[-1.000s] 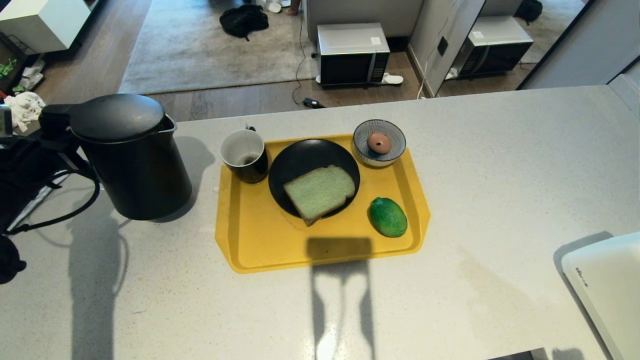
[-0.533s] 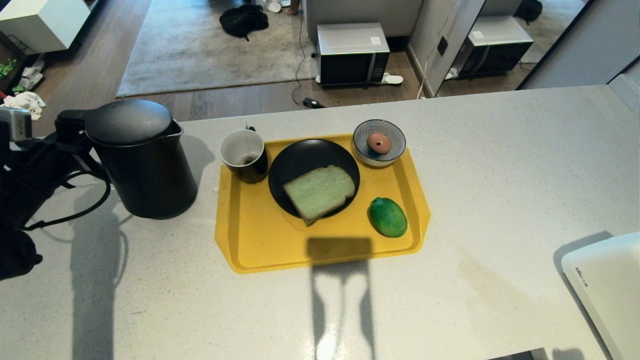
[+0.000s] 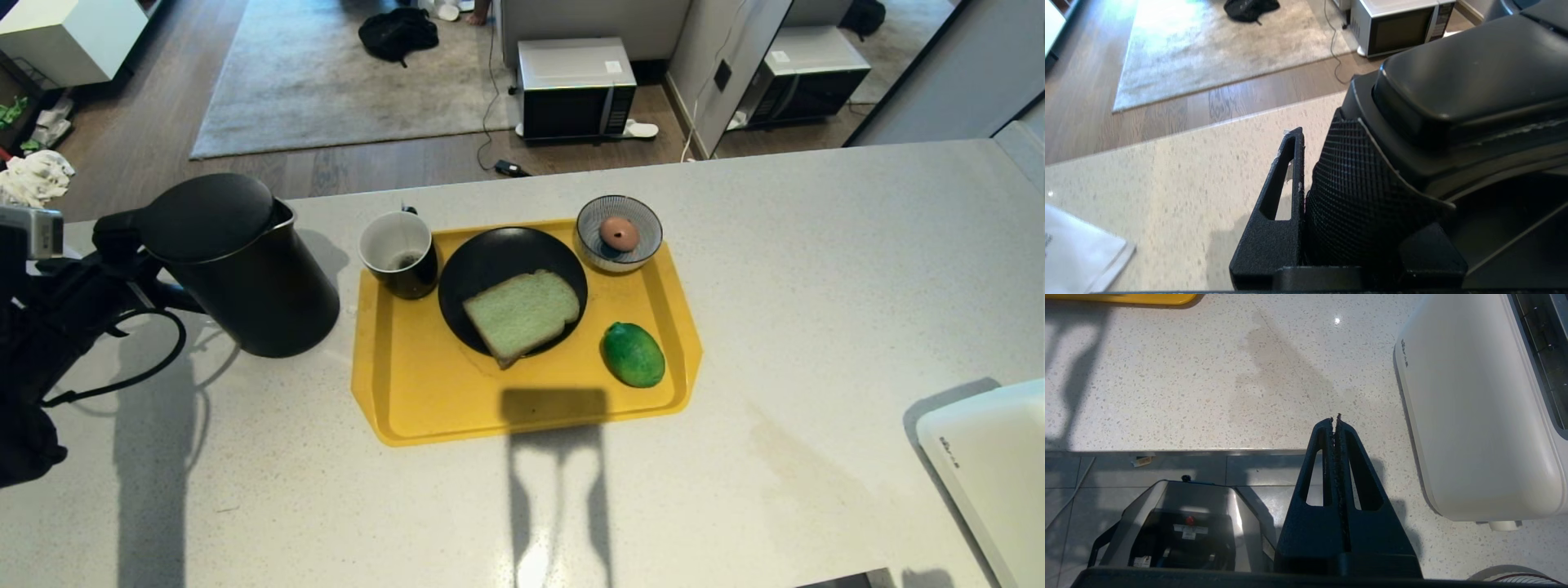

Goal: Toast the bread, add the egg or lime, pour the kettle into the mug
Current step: Put the kettle back

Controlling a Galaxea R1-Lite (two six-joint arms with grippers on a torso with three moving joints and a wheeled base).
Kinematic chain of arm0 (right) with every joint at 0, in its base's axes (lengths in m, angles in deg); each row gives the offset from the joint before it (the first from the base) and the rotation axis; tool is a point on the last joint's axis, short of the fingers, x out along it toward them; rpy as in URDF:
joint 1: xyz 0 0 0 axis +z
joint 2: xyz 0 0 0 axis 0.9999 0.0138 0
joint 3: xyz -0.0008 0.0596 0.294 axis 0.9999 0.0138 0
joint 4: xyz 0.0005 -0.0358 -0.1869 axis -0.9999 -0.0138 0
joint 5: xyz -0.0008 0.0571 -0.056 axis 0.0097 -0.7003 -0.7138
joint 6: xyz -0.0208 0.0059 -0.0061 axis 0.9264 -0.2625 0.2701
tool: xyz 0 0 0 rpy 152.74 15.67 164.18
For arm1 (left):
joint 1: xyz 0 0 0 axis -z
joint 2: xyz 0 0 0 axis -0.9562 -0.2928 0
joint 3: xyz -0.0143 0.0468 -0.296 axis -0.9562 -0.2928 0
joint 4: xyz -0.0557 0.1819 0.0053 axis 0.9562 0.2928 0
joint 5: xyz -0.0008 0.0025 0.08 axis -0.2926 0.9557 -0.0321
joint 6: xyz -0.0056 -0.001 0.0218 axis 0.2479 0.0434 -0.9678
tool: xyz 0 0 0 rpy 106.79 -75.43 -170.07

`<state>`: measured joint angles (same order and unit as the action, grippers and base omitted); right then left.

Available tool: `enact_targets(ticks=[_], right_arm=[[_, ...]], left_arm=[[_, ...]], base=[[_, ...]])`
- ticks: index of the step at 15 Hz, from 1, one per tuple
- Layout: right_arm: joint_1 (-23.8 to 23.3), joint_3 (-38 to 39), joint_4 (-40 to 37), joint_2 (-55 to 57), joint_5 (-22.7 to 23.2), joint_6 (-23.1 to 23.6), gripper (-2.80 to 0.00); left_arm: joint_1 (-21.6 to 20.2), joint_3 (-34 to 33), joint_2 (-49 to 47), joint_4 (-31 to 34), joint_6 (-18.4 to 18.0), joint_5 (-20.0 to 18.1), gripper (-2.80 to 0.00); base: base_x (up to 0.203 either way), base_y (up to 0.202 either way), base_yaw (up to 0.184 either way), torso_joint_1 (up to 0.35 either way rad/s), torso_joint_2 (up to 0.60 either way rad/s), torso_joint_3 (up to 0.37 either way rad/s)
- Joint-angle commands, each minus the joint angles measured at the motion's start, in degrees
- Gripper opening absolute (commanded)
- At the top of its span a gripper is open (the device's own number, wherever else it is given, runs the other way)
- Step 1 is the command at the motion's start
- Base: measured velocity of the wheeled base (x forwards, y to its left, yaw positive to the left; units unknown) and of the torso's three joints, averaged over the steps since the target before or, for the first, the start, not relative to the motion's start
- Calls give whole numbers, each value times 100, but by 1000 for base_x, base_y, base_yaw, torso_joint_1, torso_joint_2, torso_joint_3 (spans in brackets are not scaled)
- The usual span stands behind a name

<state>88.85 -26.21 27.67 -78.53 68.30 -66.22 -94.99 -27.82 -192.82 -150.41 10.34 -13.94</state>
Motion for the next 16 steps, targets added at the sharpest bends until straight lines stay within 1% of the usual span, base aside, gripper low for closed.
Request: enact_targets(ticks=[1,3,4,9,16], right_arm=[[0,1,-2,0,7,6,-280],[0,1,-2,0,7,6,-280],[0,1,-2,0,-2,6,-280],[0,1,-2,0,-2,6,-280],[0,1,-2,0,7,6,-280]], left_arm=[[-8,-359,233,-45,-31,-16,-280],[-19,-649,402,-45,-67,-2,-280],[-40,-671,419,-45,-70,10,-280],[-303,-653,385,-45,-69,45,-280],[-312,-662,359,-45,-35,36,-280]], base=[[0,0,0,0,0,0],[0,0,0,0,0,0],[0,0,0,0,0,0],[0,0,0,0,0,0],[0,0,0,0,0,0]])
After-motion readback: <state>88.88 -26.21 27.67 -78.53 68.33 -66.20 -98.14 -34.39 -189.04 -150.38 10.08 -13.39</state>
